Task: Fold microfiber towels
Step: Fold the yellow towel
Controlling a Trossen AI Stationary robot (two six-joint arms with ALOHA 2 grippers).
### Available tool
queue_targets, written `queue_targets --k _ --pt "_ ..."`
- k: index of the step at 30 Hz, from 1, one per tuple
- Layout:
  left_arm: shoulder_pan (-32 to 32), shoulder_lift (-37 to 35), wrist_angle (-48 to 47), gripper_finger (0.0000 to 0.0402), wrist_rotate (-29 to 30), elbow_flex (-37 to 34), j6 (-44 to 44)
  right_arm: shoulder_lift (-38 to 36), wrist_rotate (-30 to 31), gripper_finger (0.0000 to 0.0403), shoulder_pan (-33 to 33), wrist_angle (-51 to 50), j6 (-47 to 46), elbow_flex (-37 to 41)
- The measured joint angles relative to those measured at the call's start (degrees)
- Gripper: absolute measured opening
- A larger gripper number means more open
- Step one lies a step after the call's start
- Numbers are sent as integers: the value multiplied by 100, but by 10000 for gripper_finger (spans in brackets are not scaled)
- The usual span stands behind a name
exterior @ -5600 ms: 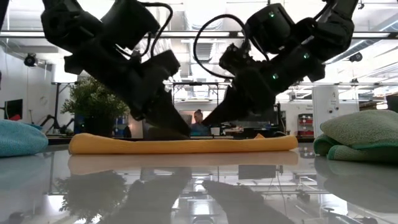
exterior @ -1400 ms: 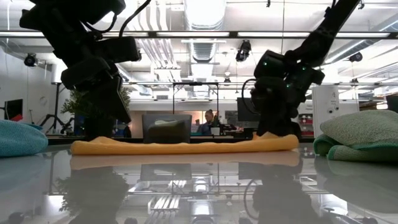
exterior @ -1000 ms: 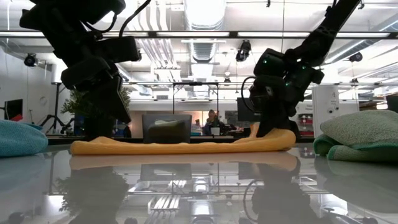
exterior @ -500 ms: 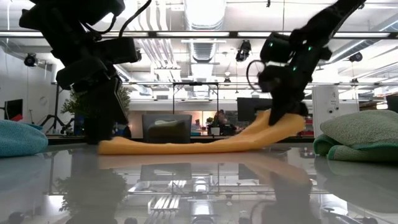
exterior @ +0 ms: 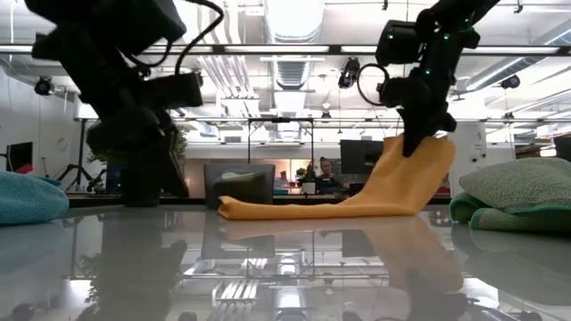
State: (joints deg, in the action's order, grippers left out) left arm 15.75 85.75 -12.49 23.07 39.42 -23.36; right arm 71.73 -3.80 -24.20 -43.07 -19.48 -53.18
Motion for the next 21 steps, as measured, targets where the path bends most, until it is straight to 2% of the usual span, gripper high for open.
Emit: queue_targets --k 4,9,15,21 --pt "-9 322 690 19 21 -61 243 295 -860 9 186 327 42 -126" --pt "-123 585 833 19 42 -86 287 769 -1605 9 499 1067 29 -293" --pt "-192 692 1323 19 60 -227 319 1472 -1622 9 795 1886 -252 -603" --pt "-216 687 1385 19 85 -249 321 2166 -1621 9 898 2331 -396 -1180"
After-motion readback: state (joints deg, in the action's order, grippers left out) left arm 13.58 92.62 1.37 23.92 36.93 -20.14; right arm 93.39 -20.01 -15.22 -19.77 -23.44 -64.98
